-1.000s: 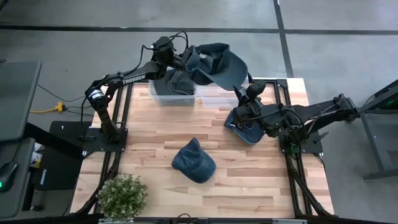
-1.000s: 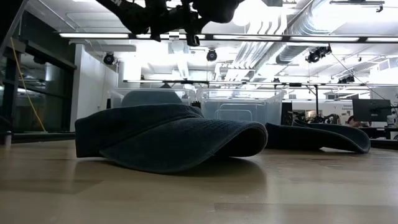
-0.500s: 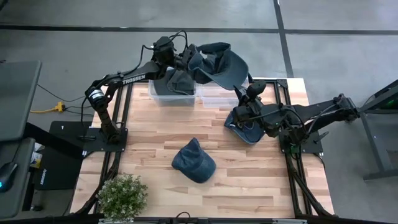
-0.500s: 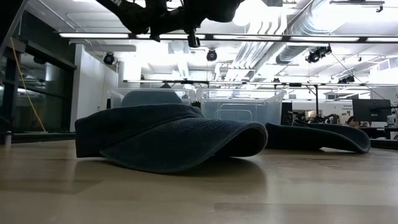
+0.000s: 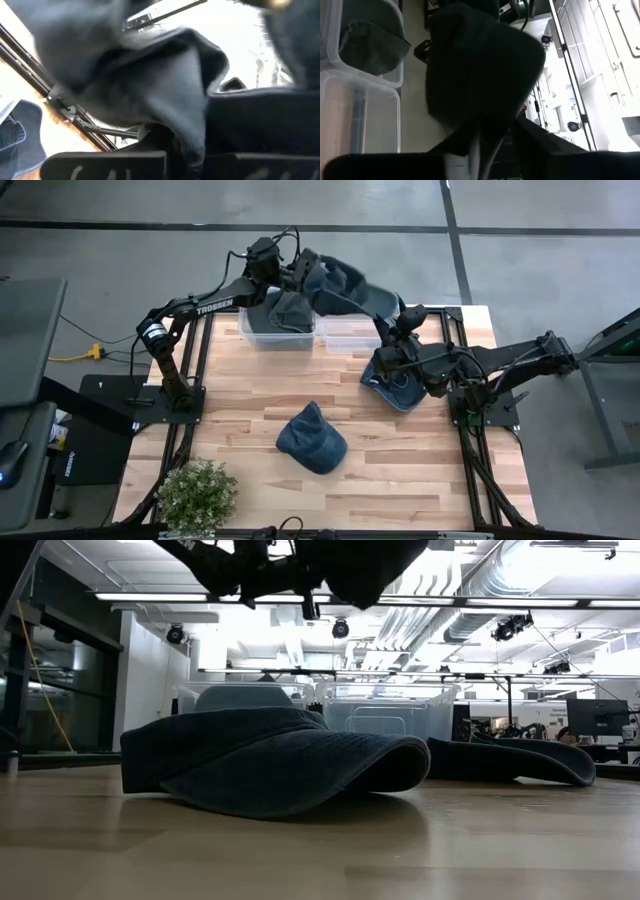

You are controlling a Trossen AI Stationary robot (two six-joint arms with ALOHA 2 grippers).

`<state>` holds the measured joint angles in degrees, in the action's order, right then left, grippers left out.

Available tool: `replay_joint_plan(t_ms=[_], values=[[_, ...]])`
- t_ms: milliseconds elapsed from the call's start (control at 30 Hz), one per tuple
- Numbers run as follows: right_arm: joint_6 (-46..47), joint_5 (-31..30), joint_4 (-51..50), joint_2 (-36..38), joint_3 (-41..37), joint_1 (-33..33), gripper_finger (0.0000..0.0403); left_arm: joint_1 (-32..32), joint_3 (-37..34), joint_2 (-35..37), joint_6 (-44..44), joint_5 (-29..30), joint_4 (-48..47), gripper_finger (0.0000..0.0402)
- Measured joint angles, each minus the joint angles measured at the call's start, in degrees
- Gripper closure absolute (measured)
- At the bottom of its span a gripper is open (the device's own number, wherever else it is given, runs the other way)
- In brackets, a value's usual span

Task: Pick & Place hat
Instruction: Put the top left blue cap into the right transparent bin

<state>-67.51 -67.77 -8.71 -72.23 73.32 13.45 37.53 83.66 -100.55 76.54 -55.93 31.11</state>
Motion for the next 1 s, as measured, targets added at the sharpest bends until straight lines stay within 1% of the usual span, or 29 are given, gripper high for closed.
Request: replay_joint_plan(t_ms=[133,233,367,500,633,767,933,1000], values=[[1.9,0.7,0.0,0.0,0.0,0.0,0.0260,0.0,0.0,0.0,0.0,0.1,0.2,0.0398],[4.1,0.8,0.0,0.0,0.0,-0.8,0.0229,0.0,0.0,0.0,0.0,1.5,0.3,0.0398],[6.2,0.6,0.0,0.0,0.0,-3.1,0.0204,0.9,0.0,0.0,-0.4,3.0,0.2,0.0398],[7.7,1.7,0.0,0.0,0.0,-5.6,0.0198,1.5,0.1,-2.1,-0.4,4.4,0.4,0.0398],[8.7,3.6,0.0,0.0,0.0,-8.1,0.0197,2.3,0.1,-4.3,-0.4,4.0,1.2,0.0398],[8.6,3.6,0.0,0.0,0.0,-10.0,0.0197,3.0,0.4,-7.6,0.2,3.8,2.5,0.0398],[8.7,2.2,0.0,0.0,0.0,-11.3,0.0197,3.0,4.4,-9.6,0.3,3.1,3.4,0.0398],[8.7,0.6,-0.1,0.3,0.0,-11.7,0.0197,2.9,6.8,-10.7,0.3,2.8,3.4,0.0398]])
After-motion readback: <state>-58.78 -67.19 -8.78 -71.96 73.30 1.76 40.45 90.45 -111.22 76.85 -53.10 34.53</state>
